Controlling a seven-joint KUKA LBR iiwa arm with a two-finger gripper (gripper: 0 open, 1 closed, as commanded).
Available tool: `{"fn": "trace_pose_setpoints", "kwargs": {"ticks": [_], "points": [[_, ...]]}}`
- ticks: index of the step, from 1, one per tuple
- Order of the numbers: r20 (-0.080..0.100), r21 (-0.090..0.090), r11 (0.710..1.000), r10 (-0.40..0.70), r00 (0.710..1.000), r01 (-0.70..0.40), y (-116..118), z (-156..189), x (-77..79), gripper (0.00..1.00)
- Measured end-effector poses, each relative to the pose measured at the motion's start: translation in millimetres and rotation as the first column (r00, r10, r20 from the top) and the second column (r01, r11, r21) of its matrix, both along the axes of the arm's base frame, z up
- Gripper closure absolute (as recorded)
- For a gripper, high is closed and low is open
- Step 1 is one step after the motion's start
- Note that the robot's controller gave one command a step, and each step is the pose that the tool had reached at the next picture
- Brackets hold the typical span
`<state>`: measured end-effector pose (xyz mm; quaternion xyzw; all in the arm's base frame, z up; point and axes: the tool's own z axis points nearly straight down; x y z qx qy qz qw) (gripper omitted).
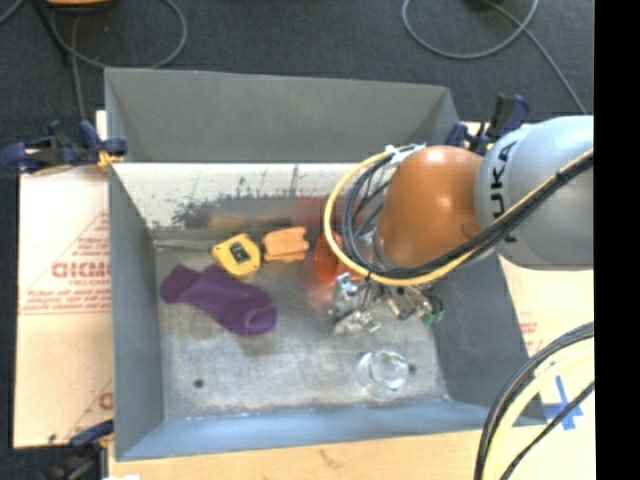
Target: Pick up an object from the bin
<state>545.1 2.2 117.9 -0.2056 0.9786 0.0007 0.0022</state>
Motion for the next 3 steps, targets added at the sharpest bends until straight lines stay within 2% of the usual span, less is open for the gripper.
{"fn": "trace_pose_setpoints", "kwargs": {"ticks": [1, 2, 3], "points": [[-0.006, -0.002, 0.981, 0.194, 0.981, -0.194, -7, 20, 5.4, 1.00], [-0.002, -0.002, 0.891, 0.454, 0.891, -0.454, -28, 62, -4.3, 1.00], [-0.003, -0.001, 0.954, 0.301, 0.954, -0.301, -26, 115, -7.5, 1.00]]}}
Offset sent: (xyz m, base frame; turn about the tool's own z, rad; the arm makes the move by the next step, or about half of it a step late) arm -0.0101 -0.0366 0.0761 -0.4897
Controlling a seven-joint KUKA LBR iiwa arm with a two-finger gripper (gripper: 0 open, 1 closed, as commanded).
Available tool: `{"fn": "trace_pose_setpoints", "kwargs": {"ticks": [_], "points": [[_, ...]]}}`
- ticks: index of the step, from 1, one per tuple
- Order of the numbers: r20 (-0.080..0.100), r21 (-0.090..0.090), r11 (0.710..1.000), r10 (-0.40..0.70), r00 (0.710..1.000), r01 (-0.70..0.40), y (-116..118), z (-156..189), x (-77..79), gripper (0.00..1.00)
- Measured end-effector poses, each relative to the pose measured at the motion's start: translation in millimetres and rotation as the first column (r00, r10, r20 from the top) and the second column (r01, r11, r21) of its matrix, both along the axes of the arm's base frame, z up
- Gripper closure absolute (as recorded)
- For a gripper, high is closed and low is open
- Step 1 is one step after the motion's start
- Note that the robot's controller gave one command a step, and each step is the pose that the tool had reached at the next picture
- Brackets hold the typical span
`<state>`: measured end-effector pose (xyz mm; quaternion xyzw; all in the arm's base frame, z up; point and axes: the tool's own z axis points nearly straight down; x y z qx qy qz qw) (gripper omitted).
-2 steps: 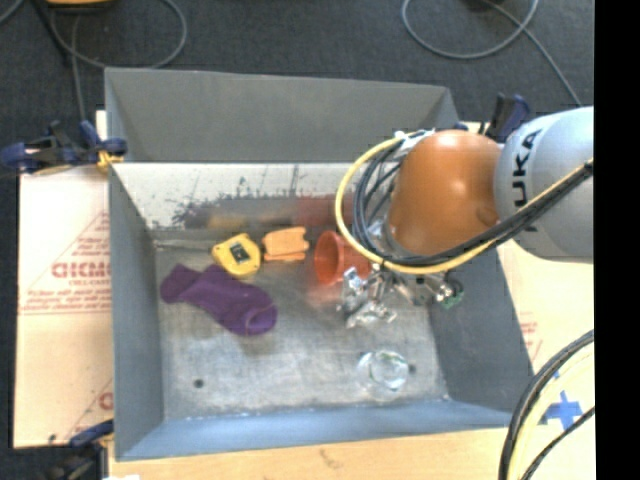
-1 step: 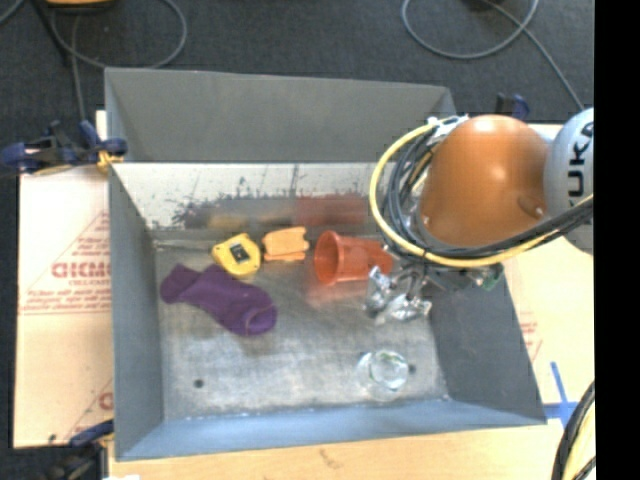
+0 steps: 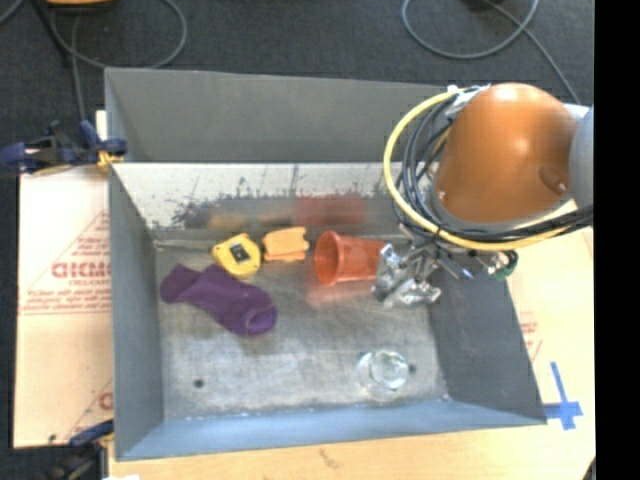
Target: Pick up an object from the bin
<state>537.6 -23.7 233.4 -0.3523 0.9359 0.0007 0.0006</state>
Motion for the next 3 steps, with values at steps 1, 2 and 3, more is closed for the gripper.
{"fn": "trace_pose_setpoints", "kwargs": {"ticks": [1, 2, 3], "points": [[0.005, 0.000, 0.983, -0.182, 0.983, 0.182, -5, 26, 8.3, 1.00], [-0.004, 0.002, 0.958, 0.286, 0.958, -0.286, -4, -85, 4.9, 0.00], [0.003, 0.000, 0.959, 0.283, 0.959, -0.283, -4, -80, 6.6, 0.00]]}}
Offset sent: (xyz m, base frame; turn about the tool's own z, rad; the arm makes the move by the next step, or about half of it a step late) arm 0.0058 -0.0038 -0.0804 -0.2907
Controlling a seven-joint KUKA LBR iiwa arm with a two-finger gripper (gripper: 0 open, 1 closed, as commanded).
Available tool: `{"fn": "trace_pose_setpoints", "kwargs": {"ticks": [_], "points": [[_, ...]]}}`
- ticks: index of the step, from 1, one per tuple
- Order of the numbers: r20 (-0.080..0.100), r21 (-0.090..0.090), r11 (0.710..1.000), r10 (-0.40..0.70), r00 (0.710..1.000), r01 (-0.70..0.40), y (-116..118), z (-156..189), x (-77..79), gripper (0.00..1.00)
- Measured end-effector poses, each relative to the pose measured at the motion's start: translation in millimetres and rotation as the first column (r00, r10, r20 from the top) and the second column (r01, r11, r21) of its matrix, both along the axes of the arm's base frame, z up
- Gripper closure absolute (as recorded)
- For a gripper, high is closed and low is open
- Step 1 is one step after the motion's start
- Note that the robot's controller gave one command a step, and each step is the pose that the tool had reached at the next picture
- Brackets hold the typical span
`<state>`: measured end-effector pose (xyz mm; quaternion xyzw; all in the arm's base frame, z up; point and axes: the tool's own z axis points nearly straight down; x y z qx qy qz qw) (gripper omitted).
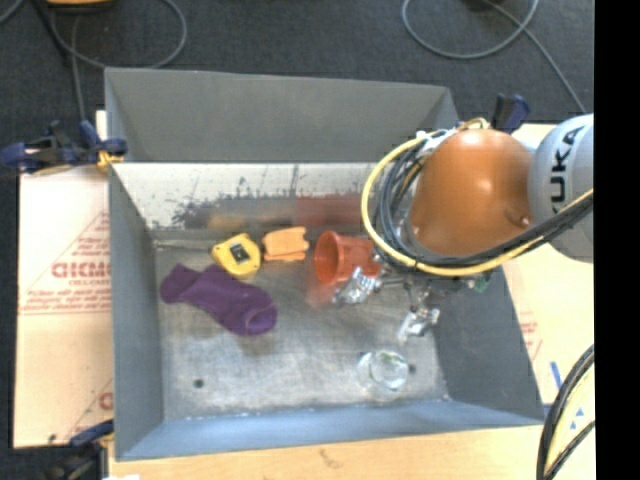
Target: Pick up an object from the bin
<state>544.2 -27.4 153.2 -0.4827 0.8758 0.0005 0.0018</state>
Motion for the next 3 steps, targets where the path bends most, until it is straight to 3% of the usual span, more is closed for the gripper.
{"fn": "trace_pose_setpoints", "kwargs": {"ticks": [1, 2, 3], "points": [[0.003, -0.001, 0.999, 0.047, 0.999, -0.047, -28, -40, -45.9, 0.00], [-0.017, -0.012, 0.984, 0.176, 0.984, -0.177, -28, -78, -45.7, 1.00], [-0.017, -0.012, 0.984, 0.177, 0.984, -0.177, -28, -78, -45.6, 1.00]]}}
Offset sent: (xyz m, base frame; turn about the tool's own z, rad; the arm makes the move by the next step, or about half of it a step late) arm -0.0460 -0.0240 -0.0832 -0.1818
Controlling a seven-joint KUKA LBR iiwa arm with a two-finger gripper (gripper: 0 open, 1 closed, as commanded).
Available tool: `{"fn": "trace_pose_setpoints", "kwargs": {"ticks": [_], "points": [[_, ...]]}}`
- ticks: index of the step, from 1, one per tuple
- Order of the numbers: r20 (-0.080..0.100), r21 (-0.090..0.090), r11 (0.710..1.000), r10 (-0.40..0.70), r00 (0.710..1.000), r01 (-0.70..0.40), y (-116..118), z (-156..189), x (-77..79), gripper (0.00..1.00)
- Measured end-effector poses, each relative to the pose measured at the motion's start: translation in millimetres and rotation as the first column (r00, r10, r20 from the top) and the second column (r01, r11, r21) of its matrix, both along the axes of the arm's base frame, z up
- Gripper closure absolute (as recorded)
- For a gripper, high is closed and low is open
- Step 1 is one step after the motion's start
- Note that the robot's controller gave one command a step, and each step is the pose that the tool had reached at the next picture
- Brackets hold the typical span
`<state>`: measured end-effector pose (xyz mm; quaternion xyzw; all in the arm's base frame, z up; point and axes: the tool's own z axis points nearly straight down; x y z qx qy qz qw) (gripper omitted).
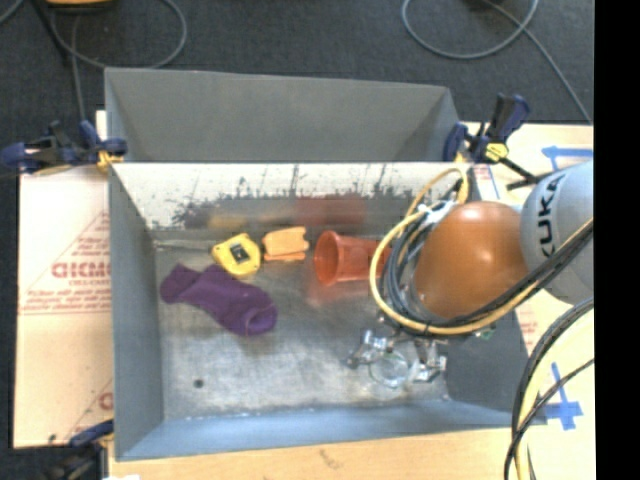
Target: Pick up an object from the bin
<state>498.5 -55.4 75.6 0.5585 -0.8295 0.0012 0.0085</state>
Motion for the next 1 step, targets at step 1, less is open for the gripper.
{"fn": "trace_pose_setpoints", "kwargs": {"ticks": [1], "points": [[0.013, 0.011, 0.999, -0.045, 0.999, 0.045, 17.5, 18.5, 0.4, 1.00]]}}
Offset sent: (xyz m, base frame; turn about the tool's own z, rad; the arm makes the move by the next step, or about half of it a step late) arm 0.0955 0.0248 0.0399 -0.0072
